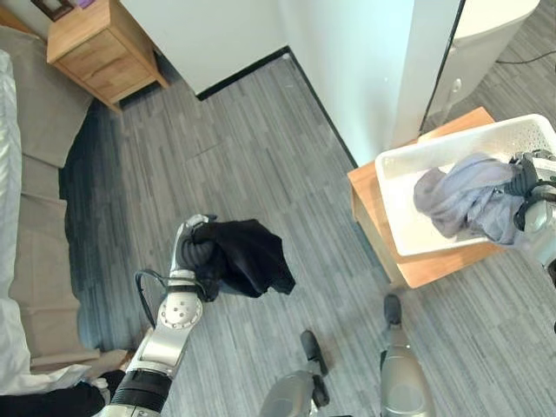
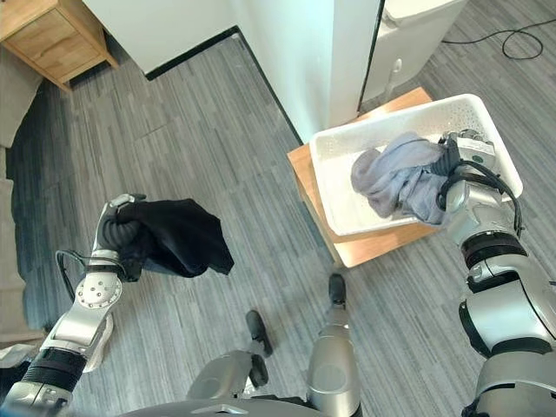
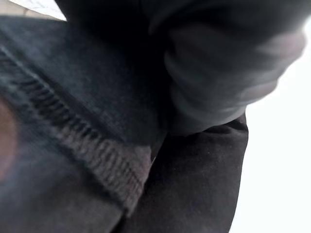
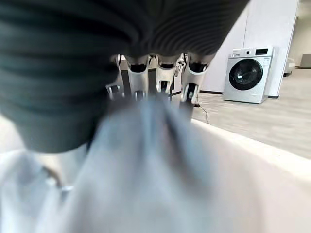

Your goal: Pick up bed clothes into laundry basket.

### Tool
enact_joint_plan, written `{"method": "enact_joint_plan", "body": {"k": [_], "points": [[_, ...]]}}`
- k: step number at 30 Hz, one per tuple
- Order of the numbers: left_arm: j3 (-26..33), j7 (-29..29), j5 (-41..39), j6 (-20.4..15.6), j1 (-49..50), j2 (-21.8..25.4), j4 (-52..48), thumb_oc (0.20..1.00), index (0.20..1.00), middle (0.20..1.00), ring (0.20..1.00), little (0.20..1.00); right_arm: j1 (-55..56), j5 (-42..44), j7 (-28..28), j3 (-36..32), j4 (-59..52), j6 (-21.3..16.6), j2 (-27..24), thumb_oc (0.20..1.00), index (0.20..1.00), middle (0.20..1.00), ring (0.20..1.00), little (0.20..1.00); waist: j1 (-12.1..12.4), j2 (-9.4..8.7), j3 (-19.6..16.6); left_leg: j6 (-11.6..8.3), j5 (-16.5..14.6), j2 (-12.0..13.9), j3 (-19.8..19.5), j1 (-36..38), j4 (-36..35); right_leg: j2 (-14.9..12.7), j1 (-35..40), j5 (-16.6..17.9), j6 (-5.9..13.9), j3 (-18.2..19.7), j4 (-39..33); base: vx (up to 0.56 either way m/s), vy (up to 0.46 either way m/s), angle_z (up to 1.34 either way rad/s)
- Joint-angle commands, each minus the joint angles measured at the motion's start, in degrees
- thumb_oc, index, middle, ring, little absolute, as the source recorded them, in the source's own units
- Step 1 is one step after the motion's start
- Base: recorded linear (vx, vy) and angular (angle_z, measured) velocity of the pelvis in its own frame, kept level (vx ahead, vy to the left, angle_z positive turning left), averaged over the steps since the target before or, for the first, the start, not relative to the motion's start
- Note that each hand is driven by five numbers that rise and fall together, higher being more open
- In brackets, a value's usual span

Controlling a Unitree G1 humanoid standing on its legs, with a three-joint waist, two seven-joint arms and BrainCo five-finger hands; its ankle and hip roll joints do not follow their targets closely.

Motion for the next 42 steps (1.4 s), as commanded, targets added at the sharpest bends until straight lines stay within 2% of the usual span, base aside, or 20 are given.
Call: {"method": "enact_joint_plan", "body": {"k": [1, 2, 3, 4, 6, 7, 10, 12, 13, 16, 17, 19, 22, 25, 26, 32, 35, 39, 42], "points": [[1.26, 2.56, -2.13, -3.9, -1.57, 2.36, -3.28, 0.2, 0.2, 0.2, 0.2, 0.2, -0.19, 3.25, -4.66, -0.83, -7.4, -1.09, 1.52, 1.0, 1.0, 1.0, 1.0, 1.0, -0.64, -4.68, -4.59, -5.77, -0.04, 4.88, -0.36, 0.9, 0.24, -1.92, -0.86, -6.14, 2.31, 3.43, 2.36, 0.1, 0.018, -0.01], [1.77, 1.86, -1.66, -4.5, -1.8, 2.73, -6.93, 0.2, 0.2, 0.2, 0.2, 0.2, 3.46, 3.03, -6.42, -4.29, -12.48, -1.49, 1.58, 1.0, 1.0, 1.0, 1.0, 1.0, -1.62, -4.66, -5.35, -5.58, -0.64, 5.01, -0.18, 2.04, 0.24, -1.97, 0.09, -6.22, 2.3, 3.6, 2.34, 0.08, 0.016, 0.02], [1.52, 1.75, -1.65, -4.29, -1.57, 3.0, -7.31, 0.2, 0.2, 0.2, 0.2, 0.2, 4.72, 2.8, -6.27, -5.29, -13.41, -1.21, 1.52, 1.0, 1.0, 1.0, 1.0, 1.0, -1.33, -4.91, -5.34, -5.58, -0.71, 5.01, -0.22, 2.33, 0.24, -1.98, 0.44, -6.25, 2.32, 3.53, 2.26, 0.12, 0.058, 0.1], [2.7, 1.31, -2.07, -5.34, -1.72, 2.95, -12.0, 0.2, 0.2, 0.2, 0.2, 0.2, 10.58, 2.33, -8.48, -11.33, -22.07, -1.66, 1.17, 1.0, 1.0, 1.0, 1.0, 1.0, -2.68, -5.32, -5.77, -5.34, -2.14, 5.02, -0.08, 3.87, 0.24, -2.08, 1.68, -6.68, 2.53, 3.8, 2.21, 0.04, 0.036, 0.12], [3.5, 1.22, -2.15, -5.6, -1.7, 2.7, -13.61, 0.2, 0.2, 0.2, 0.2, 0.2, 14.1, 1.39, -9.27, -14.47, -26.1, -1.8, 0.96, 1.0, 1.0, 1.0, 1.0, 1.0, -3.24, -5.7, -6.03, -5.2, -2.09, 4.98, 0.0, 4.1, 0.24, -2.1, 1.71, -6.33, 2.42, 3.95, 2.28, 0.03, 0.033, 0.13], [4.05, 0.84, -2.25, -5.59, -1.43, 2.38, -15.79, 0.2, 0.2, 0.2, 0.2, 0.2, 19.82, 0.29, -9.78, -19.62, -30.96, -1.49, 1.17, 1.0, 1.0, 1.0, 1.0, 1.0, -3.72, -6.16, -6.47, -5.03, -2.55, 4.94, 0.06, 4.76, 0.24, -2.08, 2.16, -6.37, 2.53, 4.05, 2.31, 0.05, 0.042, 0.07], [4.36, 0.5, -1.83, -5.25, -2.76, 0.25, -20.07, 0.2, 0.2, 0.2, 0.2, 0.2, 34.08, -0.56, -11.25, -28.99, -37.92, -2.54, 5.73, 1.0, 1.0, 1.0, 1.0, 1.0, -5.98, -7.47, -7.74, -4.55, -3.72, 4.97, 0.54, 6.26, 0.24, -2.08, 3.04, -6.39, 2.69, 4.83, 2.47, 0.05, 0.035, -0.06], [2.87, 0.65, -0.76, -5.34, -4.54, -0.97, -22.35, 0.2, 0.2, 0.2, 0.2, 0.2, 42.38, 0.75, -11.17, -31.24, -37.8, -3.68, 10.83, 1.0, 1.0, 1.0, 1.0, 1.0, -7.31, -8.55, -8.47, -4.35, -4.27, 5.0, 1.24, 7.34, 0.24, -2.05, 3.51, -6.26, 2.9, 5.47, 2.57, 0.04, 0.033, -0.26], [1.92, 1.34, 1.74, -4.6, -6.3, -1.53, -23.58, 0.2, 0.2, 0.2, 0.2, 0.2, 47.75, 1.42, -9.92, -29.52, -33.25, -3.83, 14.82, 1.0, 1.0, 1.0, 1.0, 1.0, -9.22, -9.04, -8.81, -4.18, -5.19, 5.03, 2.15, 8.41, 0.24, -1.79, 3.82, -6.46, 3.28, 6.37, 2.61, 0.05, 0.034, -0.45], [1.06, 2.81, 4.9, -3.32, -8.35, -1.18, -23.58, 0.2, 0.2, 0.2, 0.2, 0.2, 51.55, 1.25, -8.26, -26.43, -26.62, -3.86, 18.26, 1.0, 1.0, 1.0, 1.0, 1.0, -11.08, -9.91, -9.49, -4.17, -5.1, 4.9, 3.58, 8.83, 0.24, -1.39, 3.07, -5.72, 3.45, 7.83, 2.67, 0.01, 0.008, -0.42], [-0.25, 4.65, 7.38, -1.97, -12.13, -0.86, -21.21, 0.2, 0.2, 0.2, 0.2, 0.2, 54.44, 1.61, -6.27, -22.32, -16.02, -3.57, 21.34, 1.0, 1.0, 1.0, 1.0, 1.0, -13.11, -10.13, -9.98, -4.25, -5.67, 4.91, 4.81, 9.6, 0.24, -1.23, 2.97, -5.64, 4.01, 8.91, 2.54, 0.03, 0.006, -0.77], [-2.78, 6.1, 10.22, -0.57, -17.99, 0.33, -16.1, 0.2, 0.2, 0.2, 0.2, 0.2, 54.79, 1.31, -4.51, -18.03, -4.74, -3.64, 23.86, 1.0, 1.0, 1.0, 1.0, 1.0, -14.74, -10.43, -10.12, -4.51, -5.27, 4.82, 5.93, 9.73, 0.24, -1.03, 2.19, -4.93, 4.23, 9.85, 2.37, 0.01, -0.012, -0.72], [-7.7, 7.24, 13.77, 1.96, -26.26, 1.75, -6.75, 0.2, 0.2, 0.2, 0.2, 0.2, 55.59, 0.74, -0.71, -13.3, 11.85, -2.84, 25.93, 1.0, 1.0, 1.0, 1.0, 1.0, -16.4, -9.64, -9.84, -4.82, -5.49, 4.7, 6.76, 9.93, 0.24, -0.96, 1.8, -5.1, 4.68, 10.4, 2.16, 0.03, -0.005, -0.22], [-10.85, 7.79, 16.9, 2.86, -31.8, 3.5, -0.27, 0.2, 0.2, 0.2, 0.2, 0.2, 57.5, -0.48, 1.48, -11.59, 19.69, -2.24, 26.91, 1.0, 1.0, 1.0, 1.0, 1.0, -17.42, -8.68, -9.46, -5.24, -4.89, 4.67, 7.47, 9.4, 0.24, -1.07, 0.68, -4.69, 4.63, 10.72, 1.98, -0.01, -0.02, -0.23], [-12.86, 7.66, 18.77, 3.56, -34.61, 4.4, 3.04, 0.2, 0.2, 0.2, 0.2, 0.2, 59.45, -0.65, 2.98, -11.11, 23.14, -1.87, 27.38, 1.0, 1.0, 1.0, 1.0, 1.0, -18.43, -7.98, -9.22, -5.53, -4.67, 4.65, 8.05, 9.2, 0.24, -1.29, 0.1, -4.58, 4.79, 10.74, 1.93, 0.01, -0.033, -0.26], [-17.79, 7.63, 21.8, 4.82, -40.41, 5.45, 8.87, 0.2, 0.2, 0.2, 0.2, 0.2, 60.88, 4.69, 3.53, -14.17, 27.27, -1.27, 27.62, 1.0, 1.0, 1.0, 1.0, 1.0, -20.11, -6.44, -7.92, -5.72, -3.91, 4.31, 7.94, 6.91, 0.24, -1.43, -2.0, -4.3, 4.49, 11.26, 2.01, -0.03, -0.023, -0.07], [-20.88, 6.92, 23.55, 6.28, -42.86, 6.38, 15.29, 0.2, 0.2, 0.2, 0.2, 0.2, 59.5, 9.52, 2.86, -15.98, 26.52, -1.71, 26.68, 1.0, 1.0, 1.0, 1.0, 1.0, -22.36, -4.87, -5.91, -5.56, -3.76, 3.75, 8.25, 5.34, 0.24, -1.01, -4.03, -4.03, 4.2, 12.59, 2.14, -0.03, -0.009, 0.0], [-23.61, 7.63, 23.68, 8.22, -42.78, 3.84, 26.63, 0.2, 0.2, 0.2, 0.2, 0.2, 55.98, 14.69, 1.52, -15.85, 24.41, -2.84, 26.49, 1.0, 1.0, 1.0, 1.0, 1.0, -24.75, -3.68, -3.99, -5.34, -4.06, 3.3, 9.82, 3.79, 0.24, 0.07, -7.14, -4.0, 4.45, 14.68, 2.27, -0.02, 0.021, -0.12], [-25.18, 7.73, 24.19, 8.98, -42.88, 2.89, 32.6, 0.2, 0.2, 0.2, 0.2, 0.2, 54.32, 17.0, 1.33, -15.49, 22.94, -3.8, 26.43, 1.0, 1.0, 1.0, 1.0, 1.0, -25.34, -3.32, -3.54, -5.3, -4.03, 3.27, 10.62, 2.93, 0.24, 0.51, -8.61, -3.68, 4.47, 15.38, 2.4, -0.01, -0.017, -0.44]]}}
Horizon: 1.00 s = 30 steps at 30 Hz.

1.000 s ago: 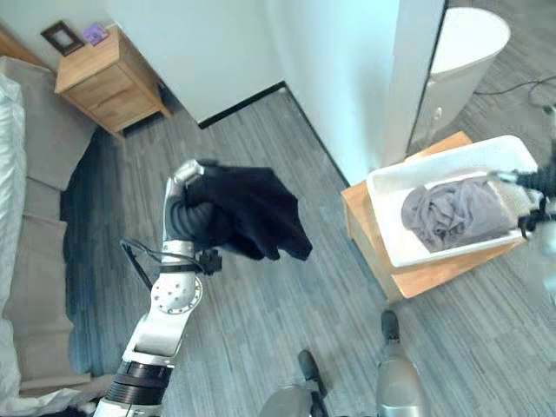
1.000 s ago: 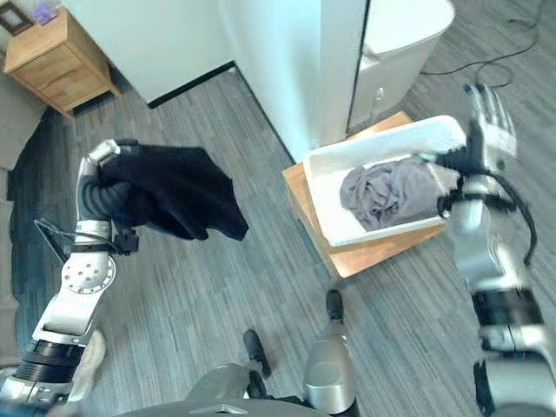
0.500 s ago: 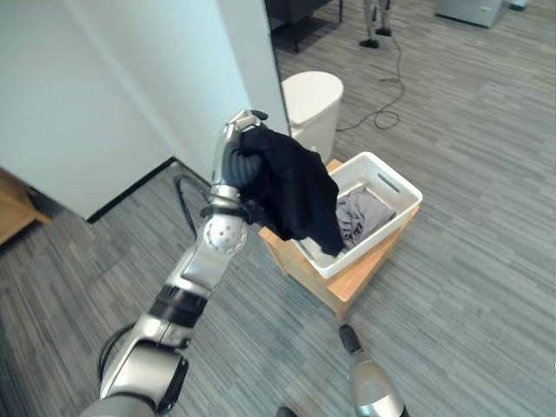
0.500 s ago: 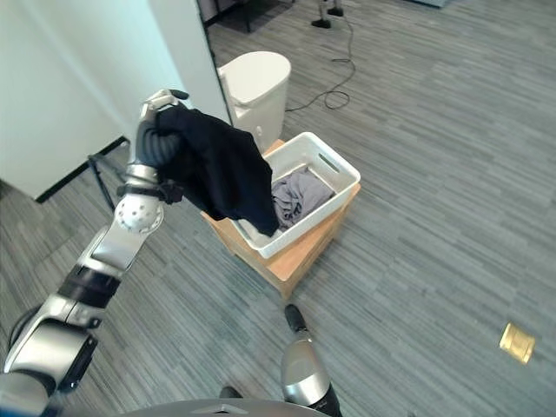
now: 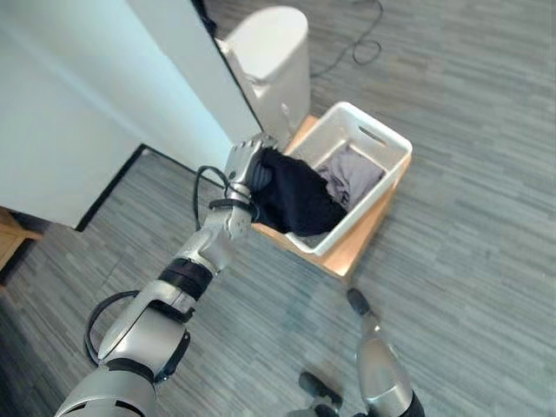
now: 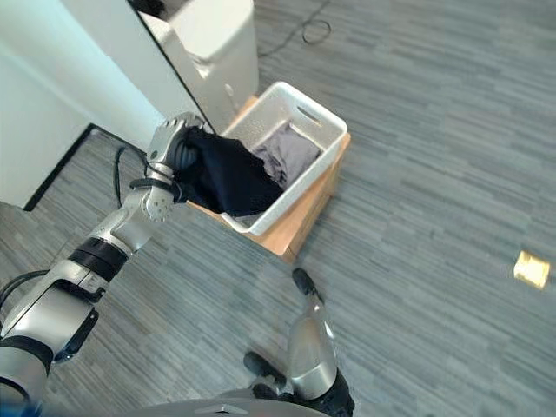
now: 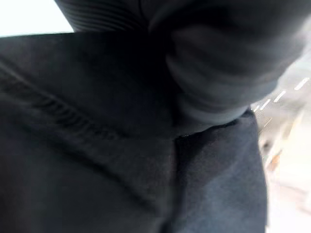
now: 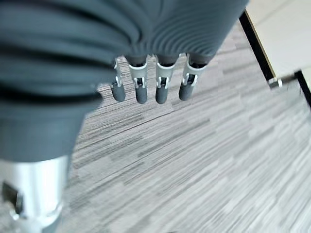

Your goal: Pick up bed clothes into laundry basket.

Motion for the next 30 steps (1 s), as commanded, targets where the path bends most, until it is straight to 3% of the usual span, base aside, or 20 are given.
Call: {"method": "enact_joint_plan", "body": {"k": [1, 2, 3, 10, 13, 16, 23, 28, 29, 30], "points": [[2.31, 1.86, 2.86, 1.06, -2.43, 1.63, 4.05, 0.2, 0.2, 0.2, 0.2, 0.2, 5.09, 4.75, -1.22, 2.12, -0.75, -1.37, 0.7, 1.0, 1.0, 1.0, 1.0, 1.0, -1.72, -3.32, -2.33, -4.56, 0.86, 5.82, -3.99, 0.69, 0.72, -1.06, -1.46, -4.55, 2.94, 0.07, 2.45, 0.01, -0.037, -0.28], [0.82, 1.15, 3.41, 1.62, -2.83, 1.31, 7.75, 0.2, 0.2, 0.2, 0.2, 0.2, 5.22, 6.72, -0.8, 2.78, -2.24, -2.64, 0.99, 1.0, 1.0, 1.0, 1.0, 1.0, -2.23, -3.01, -2.08, -4.73, 1.08, 6.01, -3.87, 0.19, 0.72, -1.14, -2.26, -4.35, 2.81, -0.04, 2.56, 0.02, -0.055, -0.19], [0.07, 0.89, 3.71, 1.82, -3.14, 0.72, 10.29, 1.0, 1.0, 1.0, 1.0, 1.0, 5.22, 7.76, -0.02, 3.18, -2.76, -2.8, 1.2, 1.0, 1.0, 1.0, 1.0, 1.0, -2.45, -2.87, -1.97, -4.85, 1.2, 6.18, -3.92, -0.08, 0.72, -1.22, -2.56, -4.24, 2.76, -0.12, 2.58, 0.02, -0.075, -0.07], [-0.55, -0.46, 3.16, 1.62, -3.11, 0.4, 13.29, 1.0, 1.0, 1.0, 1.0, 1.0, 5.22, 9.16, 0.39, 4.08, -4.1, -3.8, 1.31, 1.0, 1.0, 1.0, 1.0, 1.0, -2.64, -2.51, -1.82, -5.07, 1.48, 6.36, -4.22, -0.26, 0.72, -1.13, -2.67, -4.23, 2.61, -0.53, 2.58, 0.01, -0.026, 0.04], [2.37, 0.43, -0.63, 0.96, -2.75, 1.04, 10.95, 1.0, 1.0, 1.0, 1.0, 1.0, 5.92, 9.83, -0.38, 3.7, -12.6, -5.71, -0.54, 1.0, 1.0, 1.0, 1.0, 1.0, -2.47, -2.66, -2.39, -5.92, 2.21, 7.33, -4.45, 0.61, 0.72, -0.65, -1.1, -4.86, 2.17, -1.33, 2.51, 0.01, -0.116, 0.04], [5.49, 2.37, -2.7, 0.06, -3.68, 2.33, 1.92, 1.0, 1.0, 1.0, 1.0, 1.0, 7.3, 8.95, -1.17, 0.88, -35.43, -7.9, -6.09, 1.0, 1.0, 1.0, 1.0, 1.0, -1.54, -3.22, -3.27, -6.98, 3.27, 8.69, -4.6, 2.43, 0.72, -0.28, 1.38, -6.08, 1.89, -2.59, 2.59, 0.01, -0.101, 0.2], [12.18, 3.55, -4.96, -1.78, 1.08, 1.54, -15.96, 1.0, 1.0, 1.0, 1.0, 1.0, 11.79, 3.61, -1.49, -4.31, -48.66, -8.68, -10.97, 1.0, 1.0, 1.0, 1.0, 1.0, 0.65, -4.94, -5.09, -7.85, 5.04, 10.58, -5.34, 4.99, 0.72, 0.36, 6.16, -7.77, 0.94, -4.65, 2.22, 0.01, -0.117, 0.15], [20.5, 3.24, -13.86, -8.12, 10.2, -0.95, -35.1, 1.0, 1.0, 1.0, 1.0, 1.0, 14.18, -4.43, -4.3, -11.21, -67.94, -10.02, -14.8, 1.0, 1.0, 1.0, 1.0, 1.0, 2.86, -5.76, -6.34, -8.06, 6.44, 11.94, -6.59, 5.81, 0.72, 1.37, 8.88, -9.34, -0.13, -5.67, 1.96, -0.01, -0.096, 0.15], [24.06, 4.39, -18.49, -10.9, 16.27, -2.25, -41.96, 1.0, 1.0, 1.0, 1.0, 1.0, 13.04, -7.71, -5.98, -12.18, -74.99, -10.97, -15.25, 1.0, 1.0, 1.0, 1.0, 1.0, 4.58, -6.03, -6.61, -7.78, 7.38, 12.08, -7.79, 6.03, 0.72, 1.96, 9.86, -10.33, -0.42, -5.69, 1.88, -0.02, -0.065, 0.1], [24.28, 4.28, -18.55, -10.77, 16.65, -2.2, -42.35, 1.0, 1.0, 1.0, 1.0, 1.0, 13.18, -7.77, -5.92, -12.14, -75.24, -10.87, -15.29, 1.0, 1.0, 1.0, 1.0, 1.0, 4.5, -6.03, -6.69, -7.8, 7.76, 12.17, -7.79, 5.85, 0.72, 2.06, 9.71, -9.92, -0.57, -5.66, 1.8, -0.02, -0.07, -0.01]]}}
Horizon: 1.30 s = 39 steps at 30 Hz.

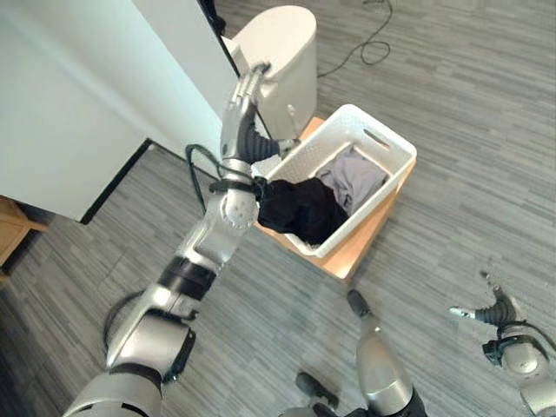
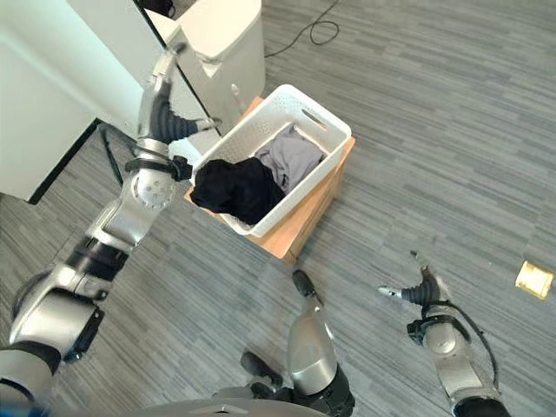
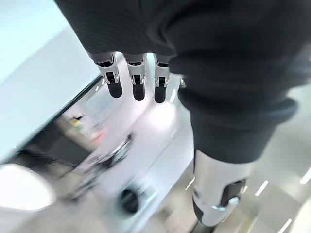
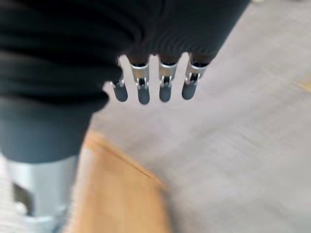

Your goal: Pick up bed clothes into laundry basket.

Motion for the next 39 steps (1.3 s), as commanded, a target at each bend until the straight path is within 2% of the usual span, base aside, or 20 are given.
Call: {"method": "enact_joint_plan", "body": {"k": [1, 3, 7, 11, 13, 17, 18, 20, 23, 25, 26, 28, 30, 31, 32, 33, 34, 35, 37, 39], "points": [[8.01, 1.95, -9.01, -7.65, 9.74, 0.92, -4.06, 1.0, 1.0, 1.0, 1.0, 1.0, 1.49, -5.87, -4.05, -0.56, -5.71, -4.52, -0.43, 1.0, 1.0, 1.0, 1.0, 1.0, 1.93, -4.69, -5.71, -6.61, 6.87, 7.26, -3.53, 0.89, 0.67, -0.33, 1.5, -8.69, 1.59, 0.57, 1.62, -0.06, -0.064, -0.05], [10.64, 0.43, -12.08, -10.03, 19.18, -1.4, -11.12, 1.0, 1.0, 1.0, 1.0, 1.0, -0.87, -6.02, -4.91, -0.28, -9.67, -5.44, 0.39, 1.0, 1.0, 1.0, 1.0, 1.0, 4.4, -5.15, -6.05, -5.85, 7.17, 7.01, -4.02, 1.46, 0.67, -0.37, 2.57, -9.45, 1.03, -0.46, 1.69, -0.06, -0.09, 0.09], [12.8, -2.94, -17.35, -11.73, 32.67, -4.77, -14.4, 1.0, 1.0, 1.0, 1.0, 1.0, -6.23, -4.71, -5.6, 2.87, -11.48, -6.1, 1.55, 1.0, 1.0, 1.0, 1.0, 1.0, 7.69, -7.01, -6.47, -4.32, 5.67, 7.46, 0.78, 3.54, 3.85, -1.49, 3.99, -9.37, 0.12, -3.3, 1.86, -0.17, -0.136, 0.39], [12.75, -7.27, -22.29, -9.13, 42.02, -5.96, -7.44, 1.0, 1.0, 1.0, 1.0, 1.0, -12.2, -2.05, -4.74, 6.34, -9.76, -5.82, 4.18, 1.0, 1.0, 1.0, 1.0, 1.0, 12.11, -8.6, -7.35, -5.57, 4.71, 11.93, 7.91, 6.9, 8.57, -4.19, 5.17, -8.92, 0.06, -14.88, 1.87, -0.29, -0.11, 1.39], [12.86, -8.75, -24.26, -7.96, 43.89, -5.64, -4.16, 1.0, 1.0, 1.0, 1.0, 1.0, -13.09, -1.35, -4.13, 7.17, -8.87, -5.79, 5.14, 1.0, 1.0, 1.0, 1.0, 1.0, 12.95, -8.38, -7.78, -7.79, 5.38, 15.06, 9.4, 9.19, 8.06, -6.43, 5.72, -8.75, 1.08, -20.61, 1.68, -0.28, 0.099, 1.41], [14.72, -10.25, -27.47, -6.79, 45.65, -4.83, -0.87, 1.0, 1.0, 1.0, 1.0, 1.0, -13.64, -0.1, -2.81, 8.28, -8.8, -5.15, 5.42, 1.0, 1.0, 1.0, 1.0, 1.0, 15.21, -8.71, -8.15, -8.51, 10.33, 20.65, 14.72, 11.13, 6.05, -13.07, 4.73, -5.08, 2.4, -30.94, 2.16, -0.35, 0.288, 1.96], [15.25, -10.66, -28.7, -7.14, 45.73, -4.01, -1.13, 1.0, 1.0, 1.0, 1.0, 1.0, -13.98, -0.03, -2.93, 8.38, -8.84, -4.86, 5.29, 1.0, 1.0, 1.0, 1.0, 1.0, 15.55, -8.75, -8.09, -8.51, 11.88, 21.28, 13.65, 9.95, 5.13, -14.2, 4.93, -4.19, 3.03, -32.42, 2.11, -0.35, 0.337, 2.36], [15.74, -11.92, -29.5, -5.76, 46.09, -3.76, -1.12, 1.0, 1.0, 1.0, 1.0, 1.0, -14.44, -0.09, -2.26, 8.5, -9.1, -3.89, 5.53, 1.0, 1.0, 1.0, 1.0, 1.0, 16.13, -8.92, -8.08, -8.51, 10.86, 20.37, 11.56, 9.01, 3.04, -15.11, 4.42, -3.04, 3.89, -32.57, 2.13, -0.21, 0.315, 1.8], [16.49, -12.57, -28.18, -5.76, 45.67, -3.35, -2.2, 1.0, 1.0, 1.0, 1.0, 1.0, -16.52, -1.81, -1.56, 9.16, -9.83, -3.66, 5.22, 1.0, 1.0, 1.0, 1.0, 1.0, 18.13, -9.09, -7.95, -8.51, 5.93, 18.83, 9.43, 6.1, 1.83, -18.78, 5.05, -0.92, 6.06, -34.84, 2.32, -0.13, 0.352, 1.42], [16.2, -13.05, -28.07, -5.14, 43.49, -1.8, -1.53, 1.0, 1.0, 1.0, 1.0, 1.0, -15.75, -0.4, -1.31, 7.52, -9.64, -2.58, 6.69, 1.0, 1.0, 1.0, 1.0, 1.0, 17.76, -10.86, -6.82, -7.85, 4.77, 16.66, 5.9, 1.71, 2.08, -21.49, 5.08, -0.24, 8.78, -29.23, 5.63, -0.11, 0.288, 1.61], [16.09, -13.28, -27.31, -5.21, 42.49, 0.59, -1.93, 1.0, 1.0, 1.0, 1.0, 1.0, -14.78, -0.21, -0.93, 6.76, -10.33, -2.33, 7.81, 1.0, 1.0, 1.0, 1.0, 1.0, 19.64, -11.57, -5.77, -5.33, 5.53, 14.51, 2.66, -3.24, 3.19, -22.21, 7.63, -1.1, 8.91, -23.39, 12.79, -0.08, 0.146, 2.3], [16.47, -13.08, -25.93, -4.65, 42.65, 1.8, -2.61, 1.0, 1.0, 1.0, 1.0, 1.0, -14.62, -0.35, -0.38, 7.18, -10.41, -2.13, 8.88, 1.0, 1.0, 1.0, 1.0, 1.0, 20.22, -11.68, -5.63, -3.72, 5.48, 12.25, -0.58, -5.79, 2.78, -21.75, 9.46, -3.14, 8.9, -21.03, 17.97, -0.08, 0.25, 3.22], [16.66, -13.0, -24.35, -3.84, 43.02, 1.93, -2.82, 1.0, 1.0, 1.0, 1.0, 1.0, -14.65, -0.07, -0.21, 8.27, -9.96, -2.39, 10.69, 1.0, 1.0, 1.0, 1.0, 1.0, 22.28, -10.97, -5.14, -1.23, 4.87, 7.89, -5.69, -7.73, 2.16, -17.63, 10.97, -6.41, 7.83, -16.44, 23.55, 0.06, 0.345, 2.34], [17.1, -12.49, -24.28, -3.73, 43.01, 1.6, -2.66, 1.0, 1.0, 1.0, 1.0, 1.0, -15.03, 0.83, 0.01, 8.88, -9.61, -2.87, 11.41, 1.0, 1.0, 1.0, 1.0, 1.0, 23.05, -10.37, -4.85, -0.17, 4.8, 5.71, -8.77, -8.76, 1.75, -13.85, 10.86, -10.52, 6.46, -14.97, 24.46, 0.23, 0.373, 1.98], [17.33, -12.23, -24.15, -3.53, 42.74, 0.65, -2.19, 1.0, 1.0, 1.0, 1.0, 1.0, -16.05, 2.93, 0.04, 10.27, -8.51, -3.16, 12.26, 1.0, 1.0, 1.0, 1.0, 1.0, 24.1, -9.7, -4.43, 0.98, 3.64, 1.71, -12.54, -8.51, 1.18, -7.43, 9.92, -17.45, 3.58, -12.3, 22.44, 0.18, 0.262, 2.21], [17.38, -12.23, -24.14, -3.51, 42.69, 0.61, -2.2, 1.0, 1.0, 1.0, 1.0, 1.0, -16.21, 2.96, 0.0, 10.31, -8.36, -3.24, 12.22, 1.0, 1.0, 1.0, 1.0, 1.0, 23.94, -9.49, -4.43, 0.94, 3.91, 1.94, -12.73, -8.72, 1.11, -7.16, 9.9, -17.2, 3.41, -12.51, 22.21, 0.27, 0.162, 2.17], [17.08, -12.18, -24.33, -3.33, 42.01, -0.02, -1.45, 1.0, 1.0, 1.0, 1.0, 1.0, -17.92, 4.46, 0.29, 11.68, -7.56, -3.11, 12.76, 1.0, 1.0, 1.0, 1.0, 1.0, 23.92, -9.69, -3.93, 1.37, 2.24, -1.33, -16.18, -7.53, 0.67, -1.48, 7.84, -18.96, 0.91, -8.02, 17.51, 0.11, 0.016, 1.65], [17.16, -12.18, -24.34, -3.33, 41.94, -0.06, -1.45, 1.0, 1.0, 1.0, 1.0, 1.0, -18.12, 4.47, 0.25, 11.74, -7.44, -3.16, 12.74, 1.0, 1.0, 1.0, 1.0, 1.0, 23.76, -9.47, -3.92, 1.35, 2.51, -1.11, -16.35, -7.8, 0.67, -1.24, 7.85, -18.45, 0.81, -8.2, 17.05, 0.19, 0.049, 1.42], [16.16, -11.95, -24.86, -3.34, 41.17, -1.29, -0.78, 1.0, 1.0, 1.0, 1.0, 1.0, -20.17, 5.46, 0.03, 13.8, -6.24, -2.98, 12.99, 1.0, 1.0, 1.0, 1.0, 1.0, 23.8, -10.39, -3.74, 2.93, 1.22, -5.48, -20.48, -6.42, 0.67, 3.41, 7.26, -16.35, -1.45, -2.35, 10.02, 0.12, 0.061, 1.8], [16.12, -12.3, -24.44, -3.0, 40.91, -1.51, -0.71, 1.0, 1.0, 1.0, 1.0, 1.0, -20.67, 5.26, -0.06, 13.84, -5.59, -2.66, 12.79, 1.0, 1.0, 1.0, 1.0, 1.0, 23.25, -11.02, -3.96, 3.14, 0.74, -6.01, -20.47, -5.84, 0.67, 2.5, 7.94, -15.41, -1.23, -2.56, 8.91, 0.07, 0.015, 1.63]]}}
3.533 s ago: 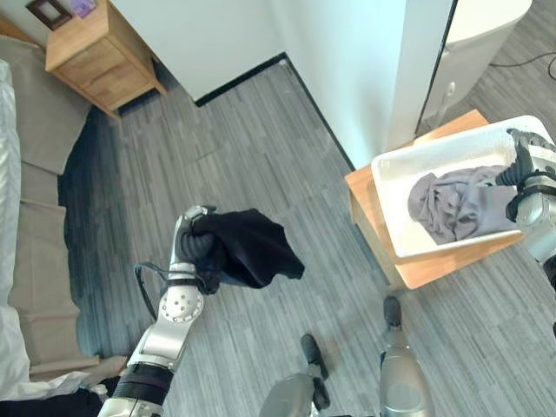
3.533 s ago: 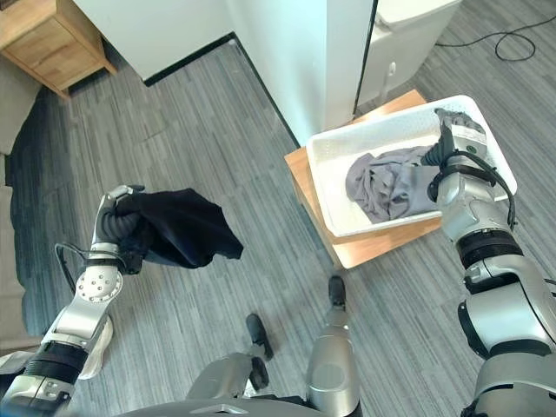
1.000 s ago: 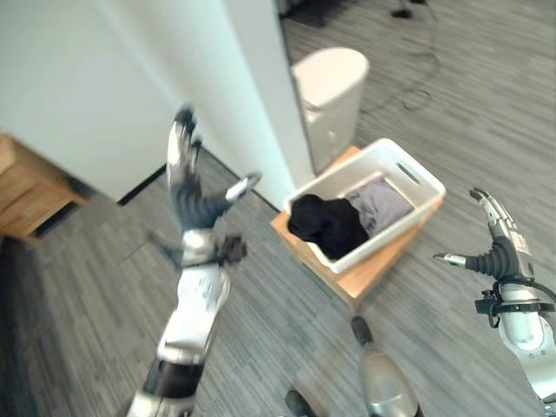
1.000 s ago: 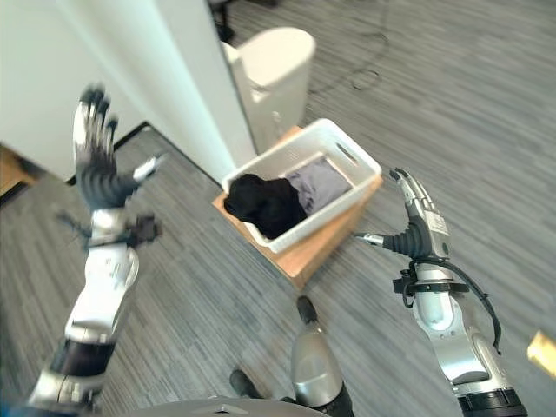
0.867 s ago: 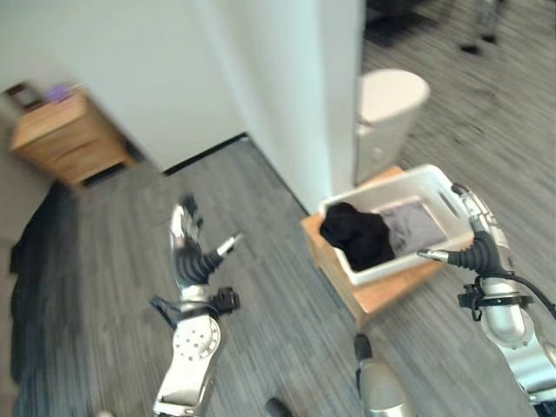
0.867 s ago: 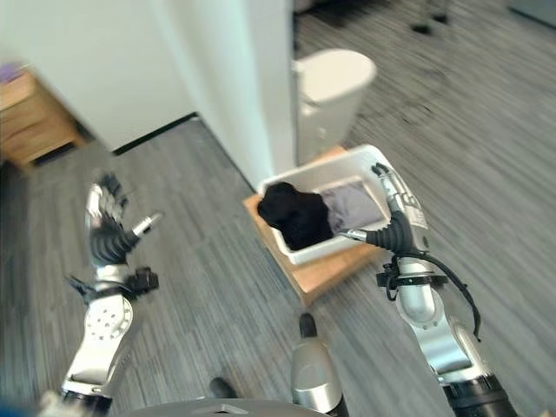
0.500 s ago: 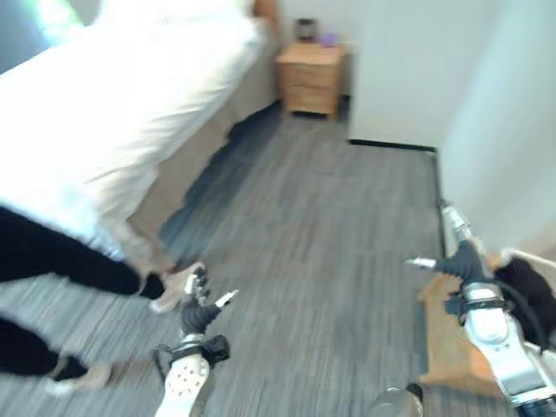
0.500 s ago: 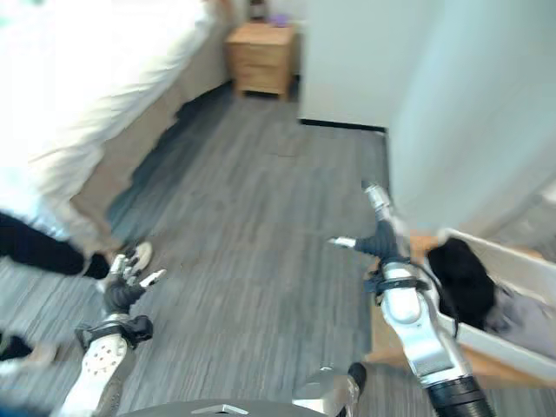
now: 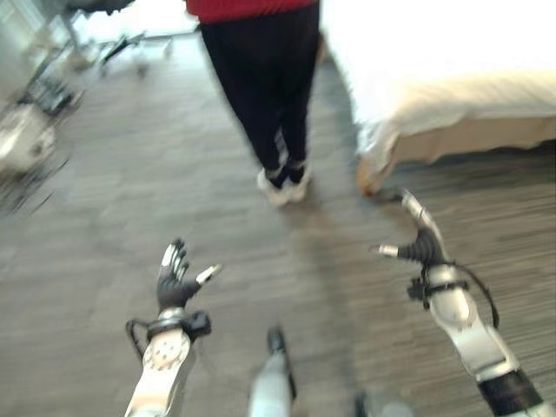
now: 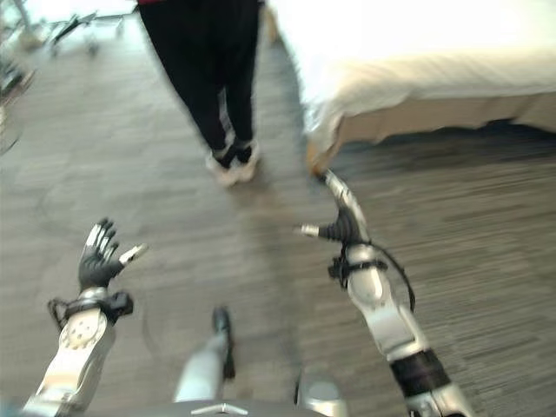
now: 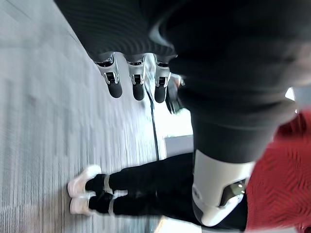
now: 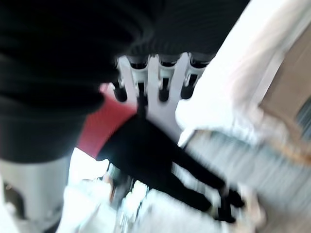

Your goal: Pick up bed clothes into laundry basket.

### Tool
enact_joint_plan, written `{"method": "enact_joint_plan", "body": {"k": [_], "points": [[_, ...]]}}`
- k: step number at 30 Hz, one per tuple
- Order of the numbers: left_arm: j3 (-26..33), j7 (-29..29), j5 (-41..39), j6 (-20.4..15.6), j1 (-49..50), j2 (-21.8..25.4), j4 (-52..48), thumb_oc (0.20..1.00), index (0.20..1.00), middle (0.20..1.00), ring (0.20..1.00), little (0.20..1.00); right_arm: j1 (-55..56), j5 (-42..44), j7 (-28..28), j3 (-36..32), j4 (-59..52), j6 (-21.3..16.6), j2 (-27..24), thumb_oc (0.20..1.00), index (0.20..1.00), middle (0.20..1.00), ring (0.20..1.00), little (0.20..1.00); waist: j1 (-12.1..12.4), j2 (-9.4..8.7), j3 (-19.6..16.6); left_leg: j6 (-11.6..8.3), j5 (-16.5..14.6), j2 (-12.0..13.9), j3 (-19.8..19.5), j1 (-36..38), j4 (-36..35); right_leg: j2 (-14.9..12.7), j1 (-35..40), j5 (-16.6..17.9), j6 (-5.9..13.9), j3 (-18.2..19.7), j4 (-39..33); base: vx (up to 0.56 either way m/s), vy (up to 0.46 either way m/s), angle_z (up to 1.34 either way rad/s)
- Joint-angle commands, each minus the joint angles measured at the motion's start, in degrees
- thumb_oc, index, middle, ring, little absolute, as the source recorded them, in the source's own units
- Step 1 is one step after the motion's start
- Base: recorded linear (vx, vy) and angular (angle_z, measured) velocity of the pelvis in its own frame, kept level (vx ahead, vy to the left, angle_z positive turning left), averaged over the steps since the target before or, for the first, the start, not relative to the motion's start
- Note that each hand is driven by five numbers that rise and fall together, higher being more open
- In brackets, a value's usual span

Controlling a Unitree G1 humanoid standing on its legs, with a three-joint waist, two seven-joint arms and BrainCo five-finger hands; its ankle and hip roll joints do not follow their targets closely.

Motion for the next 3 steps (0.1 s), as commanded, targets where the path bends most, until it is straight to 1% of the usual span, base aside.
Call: {"method": "enact_joint_plan", "body": {"k": [1, 2, 3], "points": [[1.83, -0.35, 2.27, -2.36, -1.48, 2.59, -2.27, 1.0, 1.0, 1.0, 1.0, 1.0, -3.55, 2.55, -1.7, -2.12, -1.18, -2.15, -0.64, 1.0, 1.0, 1.0, 1.0, 1.0, -1.22, -3.35, -2.77, -3.38, -5.99, -4.89, 2.16, 13.84, -1.79, -6.53, -0.38, 10.23, 6.64, -2.23, -10.84, 0.06, -0.017, 0.42], [1.81, -0.34, 2.28, -2.38, -1.52, 2.59, -2.22, 1.0, 1.0, 1.0, 1.0, 1.0, -3.56, 2.57, -1.69, -2.13, -1.16, -2.17, -0.65, 1.0, 1.0, 1.0, 1.0, 1.0, -1.21, -3.34, -2.75, -3.38, -6.02, -4.89, 2.16, 13.86, -1.79, -6.52, -0.29, 10.3, 6.65, -2.24, -10.98, 0.07, -0.036, -0.33], [1.62, -0.44, 1.97, -2.29, -1.37, 2.06, -2.23, 1.0, 1.0, 1.0, 1.0, 1.0, -3.56, 2.72, -1.63, -2.18, -1.11, -1.86, -0.66, 1.0, 1.0, 1.0, 1.0, 1.0, -1.31, -3.5, -3.18, -3.13, -6.38, -4.82, 2.52, 14.36, -1.79, -6.76, 0.18, 10.47, 6.75, -2.48, -11.67, 0.05, -0.011, -0.5]]}}
